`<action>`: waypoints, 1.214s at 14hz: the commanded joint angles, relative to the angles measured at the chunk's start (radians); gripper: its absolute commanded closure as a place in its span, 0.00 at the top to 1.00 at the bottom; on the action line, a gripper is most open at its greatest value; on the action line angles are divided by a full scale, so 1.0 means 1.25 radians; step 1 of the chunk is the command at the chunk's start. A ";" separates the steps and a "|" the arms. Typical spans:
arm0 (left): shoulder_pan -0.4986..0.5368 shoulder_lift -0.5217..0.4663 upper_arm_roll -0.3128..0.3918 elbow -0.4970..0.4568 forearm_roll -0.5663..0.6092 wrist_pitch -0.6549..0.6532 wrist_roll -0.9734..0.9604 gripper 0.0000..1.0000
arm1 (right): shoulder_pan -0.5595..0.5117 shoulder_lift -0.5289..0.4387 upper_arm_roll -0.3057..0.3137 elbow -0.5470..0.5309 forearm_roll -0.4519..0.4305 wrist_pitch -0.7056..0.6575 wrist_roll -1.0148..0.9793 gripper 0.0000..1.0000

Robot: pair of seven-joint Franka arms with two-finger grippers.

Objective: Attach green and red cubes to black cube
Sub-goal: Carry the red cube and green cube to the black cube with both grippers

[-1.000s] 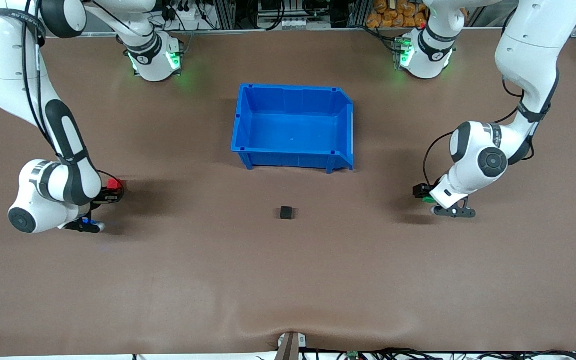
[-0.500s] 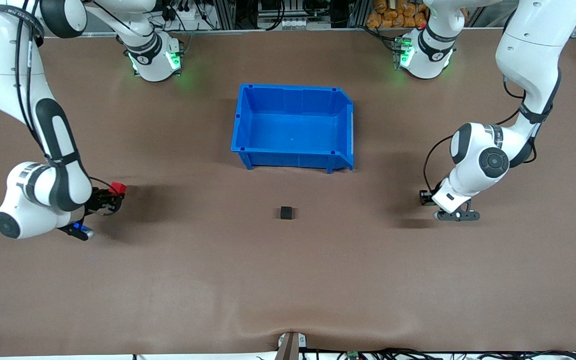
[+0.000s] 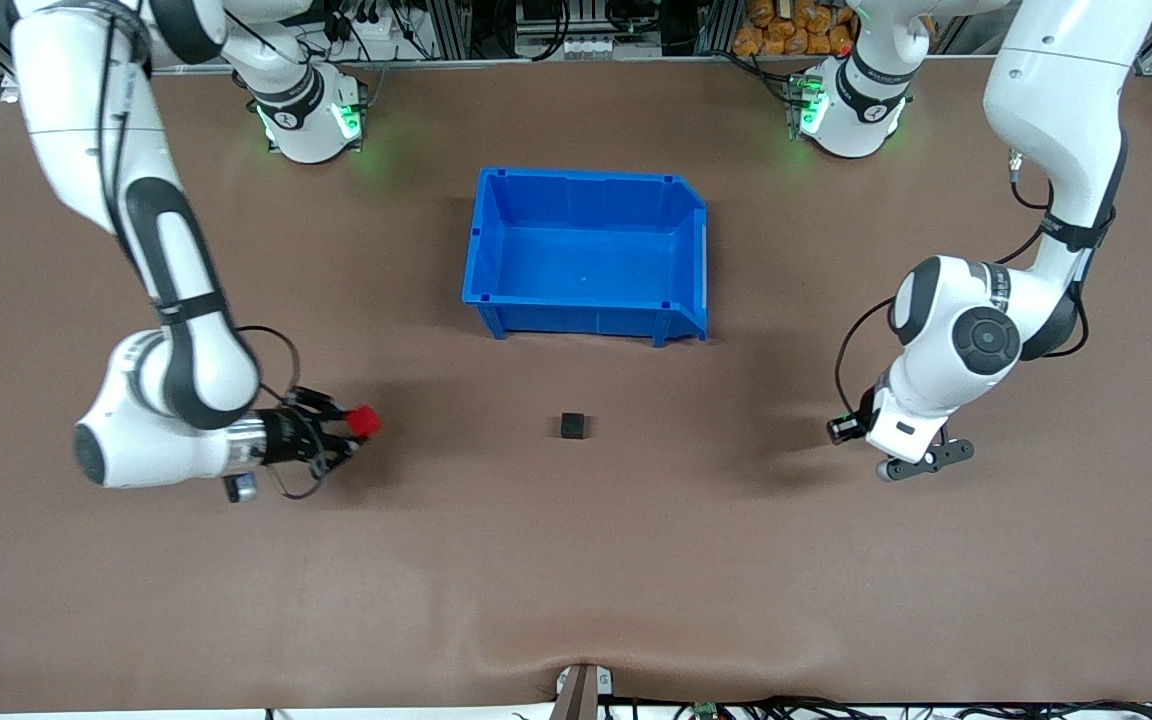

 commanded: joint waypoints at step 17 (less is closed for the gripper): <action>-0.341 0.287 0.017 0.391 0.010 -0.096 -1.198 0.00 | 0.328 0.104 -0.010 -0.013 0.173 0.405 0.324 0.00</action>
